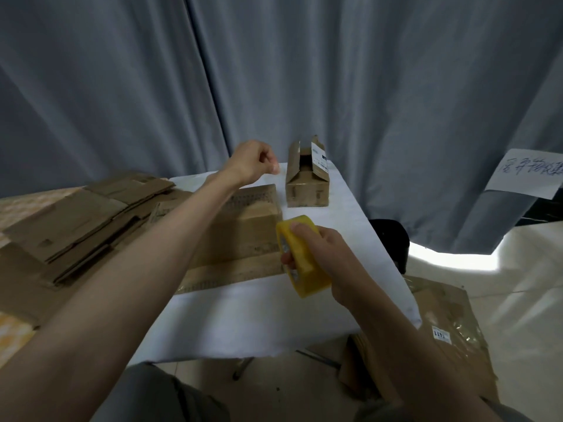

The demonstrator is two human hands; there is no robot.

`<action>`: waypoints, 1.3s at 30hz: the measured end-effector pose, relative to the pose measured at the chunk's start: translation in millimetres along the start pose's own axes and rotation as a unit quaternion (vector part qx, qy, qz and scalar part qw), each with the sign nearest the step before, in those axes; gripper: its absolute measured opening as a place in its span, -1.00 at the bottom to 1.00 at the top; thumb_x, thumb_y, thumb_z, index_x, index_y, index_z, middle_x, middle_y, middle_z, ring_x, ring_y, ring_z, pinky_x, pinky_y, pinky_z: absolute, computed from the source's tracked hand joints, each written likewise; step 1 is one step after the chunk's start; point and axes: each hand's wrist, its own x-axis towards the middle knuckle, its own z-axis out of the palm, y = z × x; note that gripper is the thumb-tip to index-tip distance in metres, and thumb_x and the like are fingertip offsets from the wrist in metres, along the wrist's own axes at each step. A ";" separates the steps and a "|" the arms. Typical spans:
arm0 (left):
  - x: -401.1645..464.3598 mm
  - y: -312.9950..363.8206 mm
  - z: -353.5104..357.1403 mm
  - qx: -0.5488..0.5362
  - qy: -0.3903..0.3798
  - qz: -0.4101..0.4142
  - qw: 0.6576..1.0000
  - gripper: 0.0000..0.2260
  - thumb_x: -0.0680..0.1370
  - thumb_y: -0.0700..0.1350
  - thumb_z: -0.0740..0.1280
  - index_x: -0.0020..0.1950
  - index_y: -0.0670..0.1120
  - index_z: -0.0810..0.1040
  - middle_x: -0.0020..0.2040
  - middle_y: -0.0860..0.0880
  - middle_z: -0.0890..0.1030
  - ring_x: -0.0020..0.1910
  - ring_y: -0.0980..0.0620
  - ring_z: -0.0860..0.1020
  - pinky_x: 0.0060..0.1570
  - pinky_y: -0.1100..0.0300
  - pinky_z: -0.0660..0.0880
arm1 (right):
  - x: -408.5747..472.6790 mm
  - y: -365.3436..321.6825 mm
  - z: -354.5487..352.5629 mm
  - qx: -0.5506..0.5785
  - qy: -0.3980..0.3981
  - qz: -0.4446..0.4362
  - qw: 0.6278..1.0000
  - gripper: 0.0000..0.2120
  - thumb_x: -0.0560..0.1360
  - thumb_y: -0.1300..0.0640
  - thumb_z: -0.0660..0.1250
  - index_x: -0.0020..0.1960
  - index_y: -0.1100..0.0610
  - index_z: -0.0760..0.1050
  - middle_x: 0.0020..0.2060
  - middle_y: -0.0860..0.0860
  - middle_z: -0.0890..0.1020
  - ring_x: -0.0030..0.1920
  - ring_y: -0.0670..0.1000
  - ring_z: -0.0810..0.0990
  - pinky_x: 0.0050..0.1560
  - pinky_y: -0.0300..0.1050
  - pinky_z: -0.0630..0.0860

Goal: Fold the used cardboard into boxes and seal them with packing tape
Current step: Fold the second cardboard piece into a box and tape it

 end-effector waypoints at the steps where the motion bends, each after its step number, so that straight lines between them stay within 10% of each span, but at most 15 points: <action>1: 1.5 -1.0 1.3 0.005 -0.002 0.007 1.000 -0.95 0.49 -0.20 0.50 -0.14 -0.10 0.65 -0.15 0.02 0.68 -0.17 0.16 0.56 -0.09 0.29 0.44 | 1.3 0.5 3.9 0.004 0.007 -0.002 1.000 -0.63 0.59 -0.21 0.23 0.13 0.07 0.52 -0.27 -0.03 0.74 -0.27 -0.08 0.70 -0.03 0.00 0.58; 6: 7.8 -8.0 6.0 0.013 -0.012 0.022 1.000 -0.91 0.49 -0.20 0.50 -0.17 -0.07 0.64 -0.20 0.07 0.65 -0.14 0.12 0.59 0.00 0.22 0.52 | 6.3 1.2 21.2 0.023 0.023 -0.007 0.999 -0.58 0.59 -0.21 0.21 0.19 0.12 0.49 -0.22 0.02 0.74 -0.15 0.02 0.70 0.16 0.18 0.57; 19: 13.0 -28.4 21.0 -0.001 -0.030 0.008 1.000 -0.96 0.50 -0.20 0.49 -0.11 -0.11 0.66 -0.15 0.03 0.65 -0.14 0.12 0.59 -0.15 0.36 0.45 | 17.8 9.6 30.6 0.021 0.042 0.012 0.999 -0.61 0.59 -0.24 0.21 0.16 0.08 0.46 -0.05 0.07 0.70 -0.39 -0.21 0.66 -0.26 -0.15 0.43; 30: 6.6 -48.3 40.2 -0.087 -0.029 -0.079 0.993 -0.77 0.59 -0.07 0.40 0.24 0.00 0.56 0.09 -0.02 0.57 -0.03 0.05 0.53 -0.12 0.34 0.40 | 22.9 18.6 28.9 -0.004 0.033 0.036 0.999 -0.60 0.57 -0.24 0.23 0.22 0.05 0.44 0.06 0.06 0.65 -0.04 0.00 0.67 -0.04 -0.05 0.54; 34: -7.1 -45.6 39.8 -0.018 0.109 -0.006 0.994 -0.89 0.54 -0.21 0.43 -0.02 -0.06 0.53 0.08 -0.02 0.51 -0.04 0.04 0.50 -0.01 0.22 0.47 | 23.8 20.4 30.7 -0.006 0.030 0.040 0.999 -0.70 0.57 -0.24 0.23 0.11 -0.03 0.40 0.03 -0.04 0.55 -0.01 -0.04 0.52 -0.17 -0.13 0.40; 39: -40.8 -33.7 35.4 0.079 0.065 0.100 0.990 -0.94 0.59 -0.10 0.37 0.01 -0.03 0.64 -0.01 0.03 0.61 -0.05 0.09 0.53 0.03 0.10 0.55 | 27.1 23.9 29.5 0.008 0.014 0.072 0.997 -0.63 0.58 -0.22 0.24 0.24 0.01 0.40 0.13 0.01 0.55 0.09 0.03 0.52 0.09 0.02 0.43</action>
